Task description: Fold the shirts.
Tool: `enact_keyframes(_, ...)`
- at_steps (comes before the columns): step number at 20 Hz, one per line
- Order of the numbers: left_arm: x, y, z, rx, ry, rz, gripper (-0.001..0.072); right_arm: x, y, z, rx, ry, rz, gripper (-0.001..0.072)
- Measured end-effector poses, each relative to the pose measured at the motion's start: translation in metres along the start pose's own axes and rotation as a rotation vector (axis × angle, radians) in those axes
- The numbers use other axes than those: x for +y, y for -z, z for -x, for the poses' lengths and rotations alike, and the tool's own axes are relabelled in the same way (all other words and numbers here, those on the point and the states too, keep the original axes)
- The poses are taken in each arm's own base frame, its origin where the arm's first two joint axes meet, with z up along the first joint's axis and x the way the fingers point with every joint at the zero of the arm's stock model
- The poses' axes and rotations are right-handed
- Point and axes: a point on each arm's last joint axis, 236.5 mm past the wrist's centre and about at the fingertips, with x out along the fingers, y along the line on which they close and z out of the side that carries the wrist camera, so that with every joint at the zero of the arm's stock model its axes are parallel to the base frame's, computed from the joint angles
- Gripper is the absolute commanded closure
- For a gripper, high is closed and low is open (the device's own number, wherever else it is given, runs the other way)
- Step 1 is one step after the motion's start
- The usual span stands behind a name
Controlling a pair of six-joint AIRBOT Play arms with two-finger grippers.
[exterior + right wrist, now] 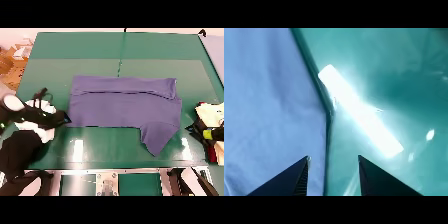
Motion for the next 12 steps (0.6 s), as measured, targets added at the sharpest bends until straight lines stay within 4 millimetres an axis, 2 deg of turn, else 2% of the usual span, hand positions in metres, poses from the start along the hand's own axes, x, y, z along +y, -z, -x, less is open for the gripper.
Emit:
enact_keyframes(2, -0.003, 0.008, -0.023, -0.042, 0.024, 0.027, 0.0062, -0.003, 0.015, -0.015, 0.016, -0.024, -0.047, 0.0302)
enact_keyframes(4, -0.007, 0.008, -0.042, -0.108, 0.048, 0.063, 0.0062, -0.002, 0.028, -0.029, 0.028, -0.057, -0.093, 0.0302)
enact_keyframes(8, -0.01, -0.009, -0.067, -0.2, 0.093, 0.184, 0.0062, 0.008, 0.044, -0.046, 0.037, -0.141, -0.146, 0.0302)
enact_keyframes(12, -0.014, -0.022, -0.089, -0.206, 0.143, 0.29, 0.0063, 0.021, 0.055, -0.059, 0.082, -0.201, -0.18, 0.0303)
